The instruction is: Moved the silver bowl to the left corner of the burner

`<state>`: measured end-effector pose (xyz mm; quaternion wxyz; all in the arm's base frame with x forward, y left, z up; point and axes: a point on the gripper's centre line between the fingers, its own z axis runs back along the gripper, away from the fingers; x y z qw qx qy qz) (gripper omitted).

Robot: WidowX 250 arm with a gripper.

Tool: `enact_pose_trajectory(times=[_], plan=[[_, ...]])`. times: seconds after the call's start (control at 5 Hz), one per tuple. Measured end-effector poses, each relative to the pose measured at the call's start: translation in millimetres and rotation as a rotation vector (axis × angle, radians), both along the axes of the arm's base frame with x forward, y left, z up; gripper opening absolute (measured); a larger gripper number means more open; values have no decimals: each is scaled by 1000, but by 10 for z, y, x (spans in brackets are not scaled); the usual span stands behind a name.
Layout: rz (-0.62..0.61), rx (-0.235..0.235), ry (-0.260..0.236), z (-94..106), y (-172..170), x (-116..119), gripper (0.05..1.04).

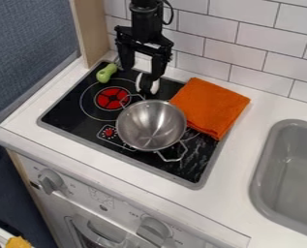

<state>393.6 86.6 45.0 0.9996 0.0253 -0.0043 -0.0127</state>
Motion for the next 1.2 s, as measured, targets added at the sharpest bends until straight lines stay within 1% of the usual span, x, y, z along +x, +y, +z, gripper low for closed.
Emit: enact_pose_trajectory(times=[0.2, 0.4, 0.6, 0.8, 1.0, 1.2], plan=[[2, -15, 39, -148, -21, -47, 1001], [-14, -41, 33, -139, -105, -100, 1001], [-46, -48, -39, 152, -182, -159, 1001], [-97, -58, -73, 326, -324, -380, 1001], [-146, -63, -25, 274, -419, -724, 1001], [-158, -54, 74, 16, -425, -1092, 1001]])
